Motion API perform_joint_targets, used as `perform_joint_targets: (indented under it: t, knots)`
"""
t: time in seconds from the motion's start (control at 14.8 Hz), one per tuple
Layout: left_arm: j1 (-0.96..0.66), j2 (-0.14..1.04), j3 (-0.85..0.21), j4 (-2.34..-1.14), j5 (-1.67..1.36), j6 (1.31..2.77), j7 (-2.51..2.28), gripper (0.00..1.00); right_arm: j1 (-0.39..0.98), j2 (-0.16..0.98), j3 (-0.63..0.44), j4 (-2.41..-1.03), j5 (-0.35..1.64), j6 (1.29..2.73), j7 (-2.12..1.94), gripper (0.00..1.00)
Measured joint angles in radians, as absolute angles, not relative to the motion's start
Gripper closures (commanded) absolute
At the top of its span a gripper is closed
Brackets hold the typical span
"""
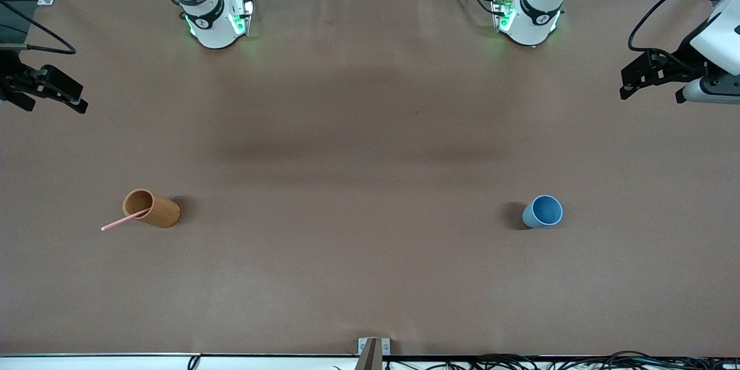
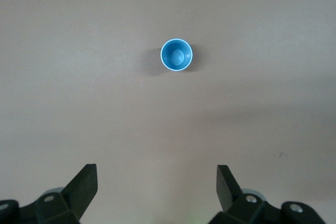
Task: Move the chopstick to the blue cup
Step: 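Reach the left gripper down toward the blue cup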
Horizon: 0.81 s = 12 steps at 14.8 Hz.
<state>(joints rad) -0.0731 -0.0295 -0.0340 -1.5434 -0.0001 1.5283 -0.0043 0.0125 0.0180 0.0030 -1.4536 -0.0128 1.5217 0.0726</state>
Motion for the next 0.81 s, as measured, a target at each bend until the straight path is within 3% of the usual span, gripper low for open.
perform_joint_targets:
  t: [0.81]
  knots:
    - [-0.07, 0.019, -0.027, -1.545, -0.002, 1.559, -0.004, 0.0, 0.014, 0.019, 0.004, -1.456, -0.013, 1.52, 0.071, 0.0]
